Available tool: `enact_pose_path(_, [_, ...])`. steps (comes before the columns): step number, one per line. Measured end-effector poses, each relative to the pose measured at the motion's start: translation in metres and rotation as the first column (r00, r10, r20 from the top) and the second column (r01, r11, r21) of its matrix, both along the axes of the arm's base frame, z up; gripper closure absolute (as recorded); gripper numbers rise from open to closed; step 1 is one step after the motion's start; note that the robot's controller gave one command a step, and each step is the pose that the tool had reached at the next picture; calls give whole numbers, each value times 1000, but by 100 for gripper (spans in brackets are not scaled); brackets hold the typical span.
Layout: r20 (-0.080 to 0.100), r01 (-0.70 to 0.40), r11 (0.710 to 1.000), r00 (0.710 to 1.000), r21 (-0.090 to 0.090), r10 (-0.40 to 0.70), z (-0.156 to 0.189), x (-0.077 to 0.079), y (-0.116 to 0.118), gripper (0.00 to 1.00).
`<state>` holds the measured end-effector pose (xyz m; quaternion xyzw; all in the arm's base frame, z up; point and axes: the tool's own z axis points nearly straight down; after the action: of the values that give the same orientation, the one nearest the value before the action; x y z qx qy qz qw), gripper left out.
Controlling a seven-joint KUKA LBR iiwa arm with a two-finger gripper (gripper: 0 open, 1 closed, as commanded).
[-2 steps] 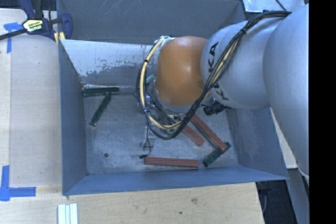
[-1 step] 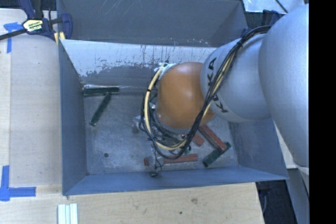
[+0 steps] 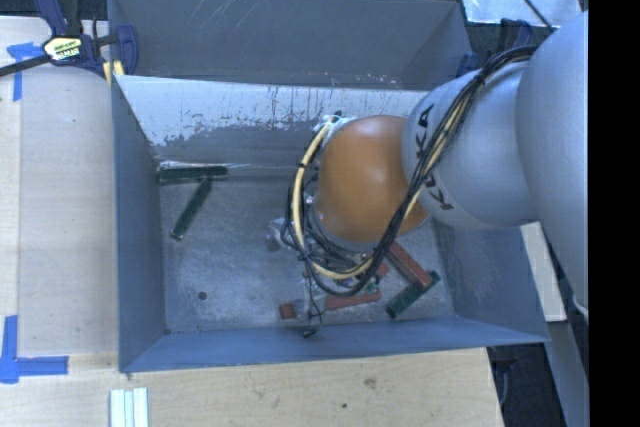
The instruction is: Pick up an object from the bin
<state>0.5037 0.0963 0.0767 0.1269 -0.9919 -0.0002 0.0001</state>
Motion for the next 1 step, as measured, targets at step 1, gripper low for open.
enact_pose_path(1, [2,142,990,990,1,-142,17,15,-36,0])
